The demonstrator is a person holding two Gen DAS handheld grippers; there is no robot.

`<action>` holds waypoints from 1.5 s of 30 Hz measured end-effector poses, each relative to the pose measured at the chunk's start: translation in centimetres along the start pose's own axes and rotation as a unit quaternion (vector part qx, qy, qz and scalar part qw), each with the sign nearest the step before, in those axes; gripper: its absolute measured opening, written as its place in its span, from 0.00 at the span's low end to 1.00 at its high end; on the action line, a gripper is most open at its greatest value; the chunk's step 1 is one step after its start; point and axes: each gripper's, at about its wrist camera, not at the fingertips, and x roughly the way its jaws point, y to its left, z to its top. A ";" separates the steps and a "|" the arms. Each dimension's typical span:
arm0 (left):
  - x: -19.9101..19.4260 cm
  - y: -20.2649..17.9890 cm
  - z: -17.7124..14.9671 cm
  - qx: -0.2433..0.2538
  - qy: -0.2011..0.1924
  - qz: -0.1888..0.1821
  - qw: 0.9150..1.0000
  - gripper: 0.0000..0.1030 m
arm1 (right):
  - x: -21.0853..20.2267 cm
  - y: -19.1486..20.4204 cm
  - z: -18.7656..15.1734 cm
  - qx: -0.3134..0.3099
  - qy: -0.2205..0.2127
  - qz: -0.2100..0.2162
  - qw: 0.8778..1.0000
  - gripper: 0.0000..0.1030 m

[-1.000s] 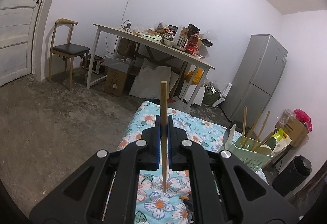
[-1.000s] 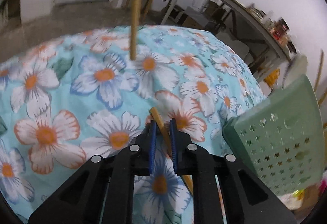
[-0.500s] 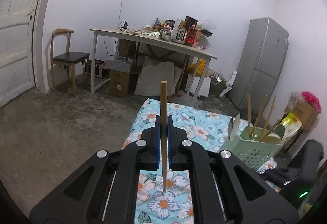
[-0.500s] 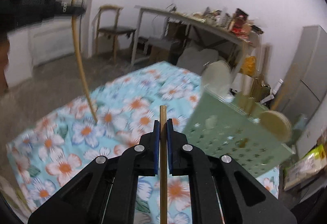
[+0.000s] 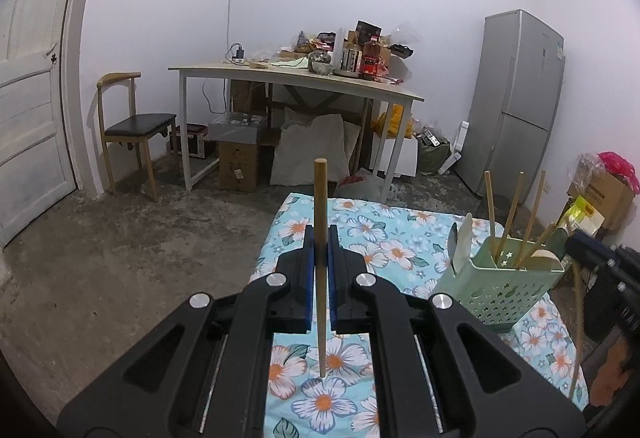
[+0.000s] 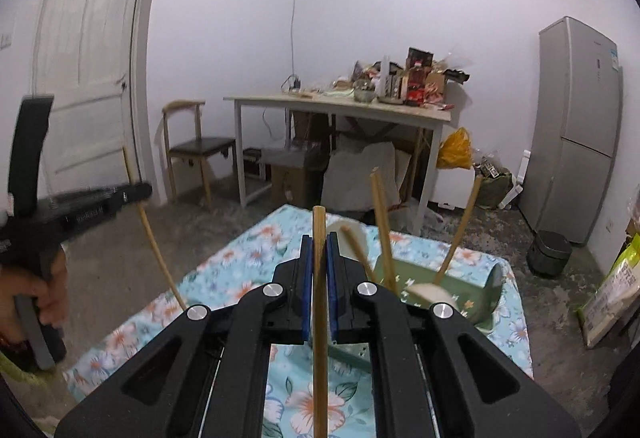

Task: Organize utensils
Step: 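Drop the left tool's chopstick into the green holder while the right tool holds its chopstick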

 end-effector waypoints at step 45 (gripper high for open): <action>-1.6 -8.2 11.2 -0.075 -0.118 -0.311 0.940 0.04 | -6.0 -6.7 0.1 0.109 -0.063 -0.025 0.992 0.07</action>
